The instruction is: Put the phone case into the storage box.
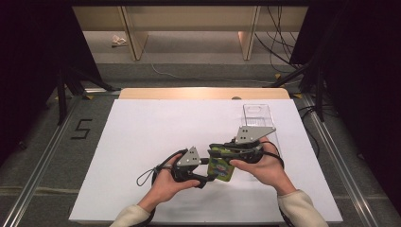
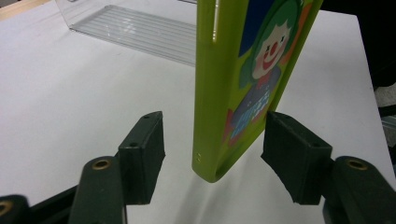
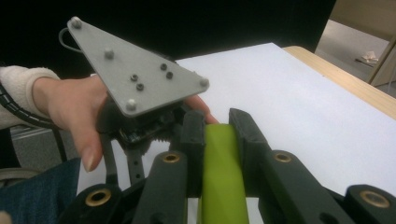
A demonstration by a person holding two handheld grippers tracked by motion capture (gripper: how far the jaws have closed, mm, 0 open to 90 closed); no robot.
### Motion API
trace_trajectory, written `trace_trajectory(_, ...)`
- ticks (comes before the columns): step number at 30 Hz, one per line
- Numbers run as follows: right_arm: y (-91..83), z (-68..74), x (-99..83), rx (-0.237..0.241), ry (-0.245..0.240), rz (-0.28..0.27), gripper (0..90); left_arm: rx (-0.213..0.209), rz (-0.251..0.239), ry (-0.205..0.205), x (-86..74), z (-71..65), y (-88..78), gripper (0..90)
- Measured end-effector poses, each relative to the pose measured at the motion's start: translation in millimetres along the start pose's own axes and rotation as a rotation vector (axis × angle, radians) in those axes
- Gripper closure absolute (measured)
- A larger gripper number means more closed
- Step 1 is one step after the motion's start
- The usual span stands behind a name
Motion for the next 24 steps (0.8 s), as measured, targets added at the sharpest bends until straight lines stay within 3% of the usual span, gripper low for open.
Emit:
trace_trajectory(9,0.2,1.8,0.8,0.027,-0.004,-0.006,77.5,-0.025,0.019,0.022,-1.3,-2.1,3.3,42.9)
trace_trajectory(16,0.2,2.9,1.0,0.04,-0.008,-0.006,77.5,-0.049,0.008,0.029,-0.2,-4.2,1.1,56.5)
trace_trajectory(24,-1.2,1.9,0.9,0.046,0.0,-0.011,77.5,-0.046,0.008,0.032,0.1,-4.6,-2.6,71.6)
Point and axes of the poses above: each handheld gripper's, and its own axes: y roughly forward along the jaws, x roughly out of its top, z roughly to its left, the point moved 3 cm from there along y, roughly forward along the jaws, and after that the axes turned 13 degrees about z, right-handed, at the moved point
